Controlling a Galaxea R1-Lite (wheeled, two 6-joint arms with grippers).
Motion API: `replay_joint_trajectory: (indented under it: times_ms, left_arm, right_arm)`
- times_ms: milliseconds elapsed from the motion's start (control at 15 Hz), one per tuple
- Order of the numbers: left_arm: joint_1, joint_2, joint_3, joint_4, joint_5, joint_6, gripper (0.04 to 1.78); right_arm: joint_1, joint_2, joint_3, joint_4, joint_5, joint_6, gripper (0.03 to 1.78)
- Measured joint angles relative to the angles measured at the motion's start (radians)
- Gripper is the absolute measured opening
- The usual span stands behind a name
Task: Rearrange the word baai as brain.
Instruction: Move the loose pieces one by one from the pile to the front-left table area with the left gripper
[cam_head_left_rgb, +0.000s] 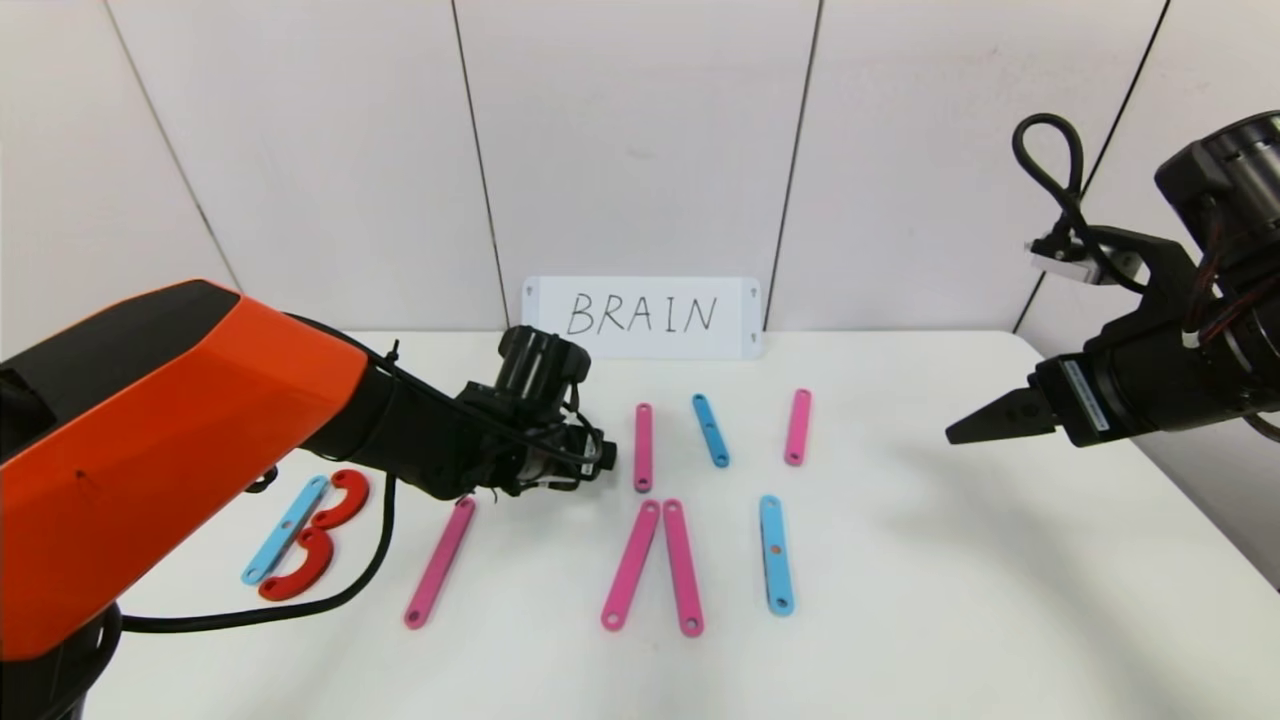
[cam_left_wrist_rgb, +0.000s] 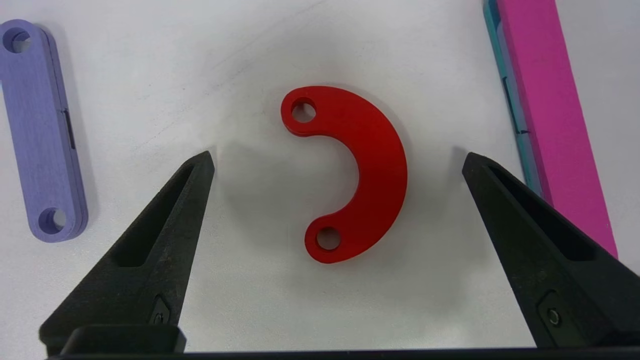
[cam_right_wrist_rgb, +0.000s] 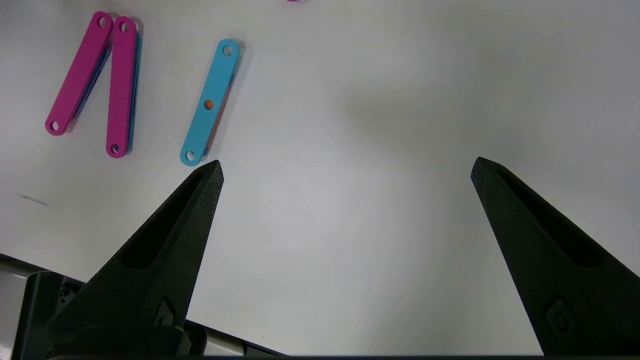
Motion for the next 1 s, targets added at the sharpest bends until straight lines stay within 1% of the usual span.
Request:
replay_joint_trajectory:
  times_ms: [133, 200, 333, 467, 533, 733, 867, 1000]
  left_arm:
    - [0.000, 0.003, -0.003, 0.005, -0.002, 0.000, 1.73]
    - [0.000, 0.004, -0.003, 0.005, -0.003, 0.000, 1.69]
    - [0.000, 0.007, -0.004, 0.005, -0.003, -0.001, 1.55]
    - [0.000, 0.011, -0.005, 0.003, -0.002, 0.000, 1.31]
    - [0.000, 0.013, -0.005, 0.003, -0.002, 0.000, 1.15]
    - [-0.001, 0.014, -0.004, 0.003, -0.002, 0.000, 0.57]
    - [-0.002, 0.014, -0.004, 0.003, -0.002, -0.001, 0.34]
    - [-0.007, 0.014, -0.001, 0.003, -0.001, -0.002, 0.30]
  right_arm:
    - [0.001, -0.001, 0.000, 0.000, 0.000, 0.000, 1.74]
    - [0.001, -0.001, 0.000, 0.000, 0.000, 0.000, 1.74]
    - [0.001, -0.001, 0.000, -0.001, 0.000, 0.000, 1.74]
    - [0.001, -0.001, 0.000, 0.000, 0.000, 0.000, 1.74]
    - [0.001, -0.002, 0.000, -0.001, -0.001, 0.000, 1.74]
    - [0.001, -0.005, -0.001, -0.001, -0.002, 0.000, 1.74]
    - [0.001, -0.006, -0.002, -0.001, -0.001, 0.001, 1.74]
    - [0.000, -0.008, -0.003, -0.002, -0.001, 0.003, 1.74]
